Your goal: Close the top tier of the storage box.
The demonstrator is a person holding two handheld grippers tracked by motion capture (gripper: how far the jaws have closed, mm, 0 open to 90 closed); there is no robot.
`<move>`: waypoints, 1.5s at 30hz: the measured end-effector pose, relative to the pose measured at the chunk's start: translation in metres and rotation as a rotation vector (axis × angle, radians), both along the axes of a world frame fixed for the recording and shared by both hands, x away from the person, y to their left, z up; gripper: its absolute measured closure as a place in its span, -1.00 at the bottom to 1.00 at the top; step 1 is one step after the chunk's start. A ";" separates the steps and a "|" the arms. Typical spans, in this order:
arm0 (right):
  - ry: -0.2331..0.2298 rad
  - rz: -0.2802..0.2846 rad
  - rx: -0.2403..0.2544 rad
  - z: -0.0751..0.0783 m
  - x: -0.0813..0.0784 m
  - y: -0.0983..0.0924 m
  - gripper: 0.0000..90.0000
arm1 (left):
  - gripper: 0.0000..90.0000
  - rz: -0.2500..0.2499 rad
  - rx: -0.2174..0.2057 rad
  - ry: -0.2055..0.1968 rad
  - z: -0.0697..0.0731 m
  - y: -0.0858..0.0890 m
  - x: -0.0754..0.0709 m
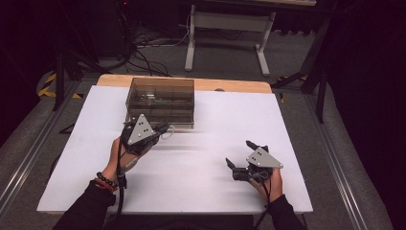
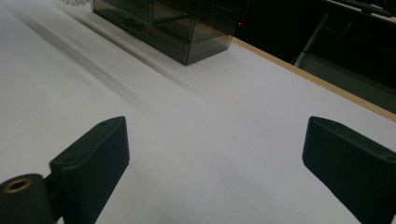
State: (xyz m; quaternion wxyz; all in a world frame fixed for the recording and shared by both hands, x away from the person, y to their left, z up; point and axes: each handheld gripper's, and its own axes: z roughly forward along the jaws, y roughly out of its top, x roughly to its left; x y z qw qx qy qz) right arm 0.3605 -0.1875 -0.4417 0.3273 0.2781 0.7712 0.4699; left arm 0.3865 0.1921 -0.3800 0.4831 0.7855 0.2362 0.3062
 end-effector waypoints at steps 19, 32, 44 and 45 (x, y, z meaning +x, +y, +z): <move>0.017 -0.006 -0.010 -0.003 0.003 0.002 -0.82 | 0.91 0.082 0.004 -0.009 0.003 0.017 0.021; 0.028 -0.001 -0.020 -0.005 0.003 0.003 -0.82 | 0.91 0.151 0.008 -0.003 -0.001 0.032 0.034; 0.029 -0.001 -0.022 -0.006 0.003 0.003 -0.82 | 0.91 0.220 -0.005 0.013 -0.003 0.048 0.041; 0.030 -0.001 -0.021 -0.006 0.003 0.003 -0.82 | 0.91 0.226 -0.004 0.015 -0.004 0.049 0.042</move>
